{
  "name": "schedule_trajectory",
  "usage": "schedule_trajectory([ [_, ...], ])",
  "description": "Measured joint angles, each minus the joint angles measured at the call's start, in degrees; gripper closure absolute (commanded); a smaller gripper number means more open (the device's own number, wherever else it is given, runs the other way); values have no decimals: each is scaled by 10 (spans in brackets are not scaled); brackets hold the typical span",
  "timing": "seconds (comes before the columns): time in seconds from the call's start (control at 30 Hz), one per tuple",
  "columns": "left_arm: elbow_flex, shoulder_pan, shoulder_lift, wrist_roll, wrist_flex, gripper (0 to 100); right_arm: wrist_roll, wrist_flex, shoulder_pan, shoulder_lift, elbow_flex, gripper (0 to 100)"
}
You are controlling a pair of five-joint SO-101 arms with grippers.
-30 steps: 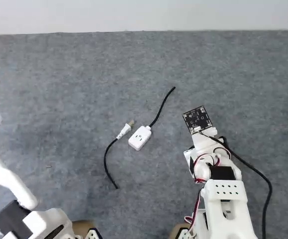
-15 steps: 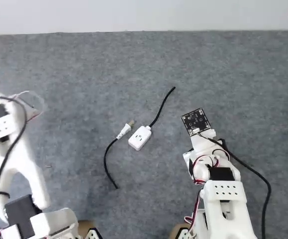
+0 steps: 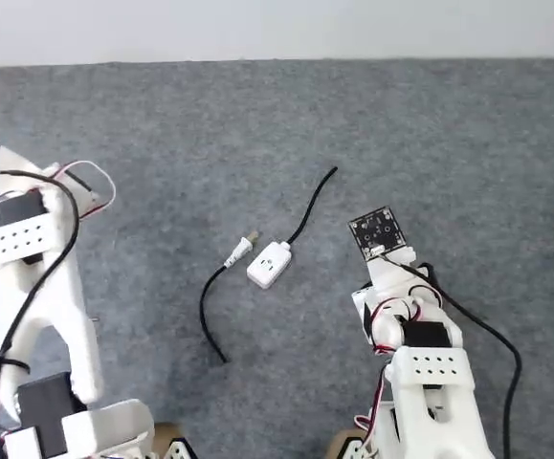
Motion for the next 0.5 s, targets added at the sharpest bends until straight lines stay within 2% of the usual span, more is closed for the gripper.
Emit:
schedule_trajectory([
  [0.23,-19,0,0,0,-4,985,0,-19,0,0,21,684],
  [0.37,-27,-8,0,-73,-22,984,0,-25,0,0,21,684],
  [0.4,-32,-13,0,-73,-24,981,0,-25,0,0,21,684],
  [0.5,-36,-19,0,-68,-25,912,0,-25,0,0,21,684],
])
